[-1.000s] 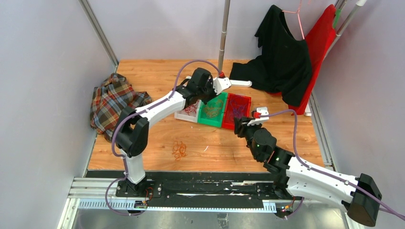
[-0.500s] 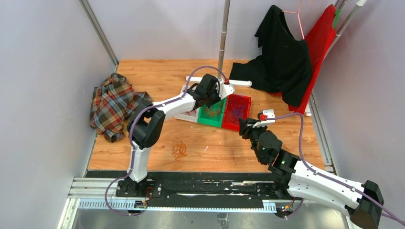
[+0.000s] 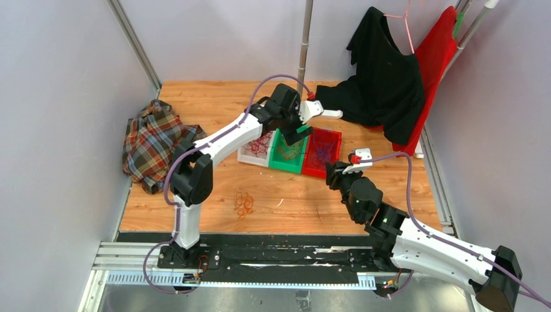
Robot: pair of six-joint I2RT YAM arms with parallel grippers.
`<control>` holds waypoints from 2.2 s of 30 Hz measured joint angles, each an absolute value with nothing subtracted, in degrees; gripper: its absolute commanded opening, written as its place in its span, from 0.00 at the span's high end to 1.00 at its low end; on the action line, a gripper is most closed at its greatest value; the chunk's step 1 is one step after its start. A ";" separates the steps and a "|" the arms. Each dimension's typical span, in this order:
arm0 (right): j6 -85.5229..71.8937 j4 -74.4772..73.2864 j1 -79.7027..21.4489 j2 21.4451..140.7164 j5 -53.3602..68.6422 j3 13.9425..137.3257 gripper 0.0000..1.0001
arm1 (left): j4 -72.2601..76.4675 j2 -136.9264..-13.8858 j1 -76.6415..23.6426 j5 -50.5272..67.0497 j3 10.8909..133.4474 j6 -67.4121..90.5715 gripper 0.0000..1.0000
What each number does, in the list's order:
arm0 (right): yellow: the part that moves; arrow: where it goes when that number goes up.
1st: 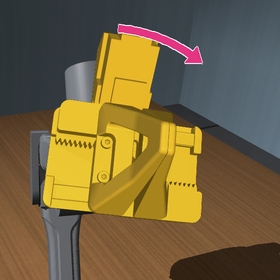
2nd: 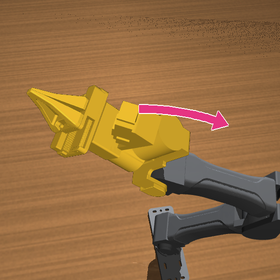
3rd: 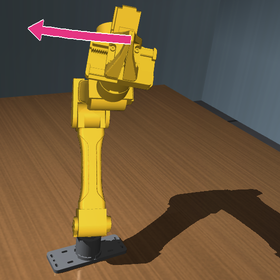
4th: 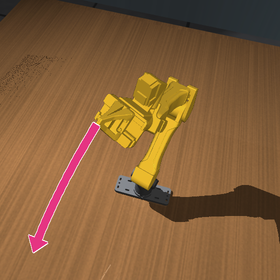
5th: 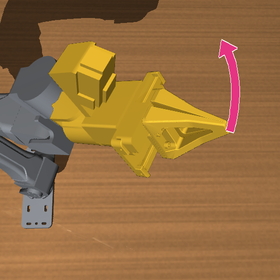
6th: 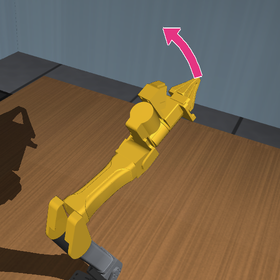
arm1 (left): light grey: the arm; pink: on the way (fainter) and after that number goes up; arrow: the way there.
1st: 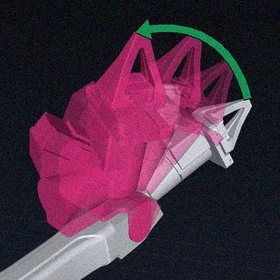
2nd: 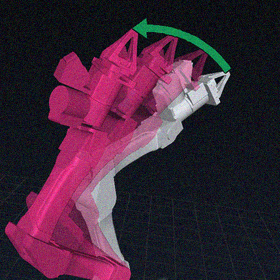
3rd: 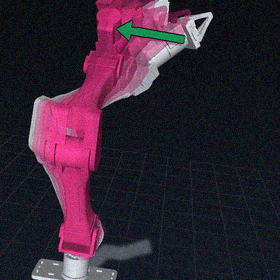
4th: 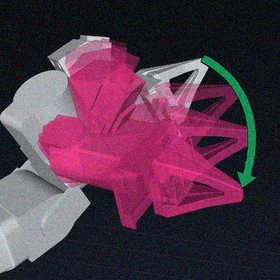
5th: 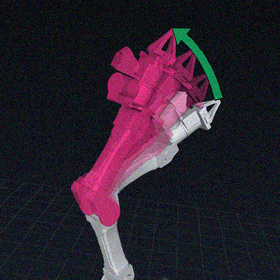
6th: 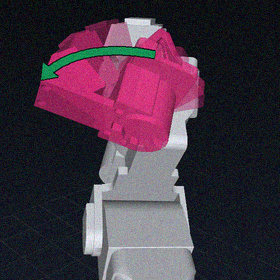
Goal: Untangle the cables
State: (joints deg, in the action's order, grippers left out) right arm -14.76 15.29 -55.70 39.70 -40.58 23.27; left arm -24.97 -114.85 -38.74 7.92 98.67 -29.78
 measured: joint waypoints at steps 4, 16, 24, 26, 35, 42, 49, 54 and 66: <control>-13.82 15.05 -55.70 39.70 -40.05 24.43 0.65 | -33.01 -110.76 -38.46 10.37 100.49 -29.89 0.03; -12.86 15.16 -55.68 43.11 -36.56 25.98 0.63 | -48.84 -73.34 -31.24 16.97 67.11 -35.31 0.07; -13.02 15.18 -55.68 45.71 -34.04 26.87 0.64 | -48.75 -76.47 -27.53 16.16 52.82 -33.30 0.20; -13.17 15.16 -55.68 45.69 -33.61 26.87 0.64 | -47.00 -79.00 -25.98 15.99 52.82 -31.42 0.22; -13.69 15.09 -55.68 45.01 -32.99 26.87 0.65 | -43.40 -86.48 -24.47 18.55 52.84 -25.12 0.43; -13.67 15.11 -55.68 44.99 -33.01 26.87 0.67 | -44.07 -89.54 -24.25 21.21 53.47 -24.53 0.95; -14.11 17.19 -55.68 48.64 -29.76 27.11 0.45 | -47.94 -87.39 -24.12 23.05 59.09 -25.23 0.99; -15.22 19.38 -56.31 57.58 -22.37 30.72 0.37 | -50.59 -80.71 -24.12 27.55 67.13 -24.71 0.99; -12.53 30.44 -65.54 77.43 -14.17 43.86 0.36 | -56.38 -72.31 -24.12 34.61 73.14 -23.27 0.99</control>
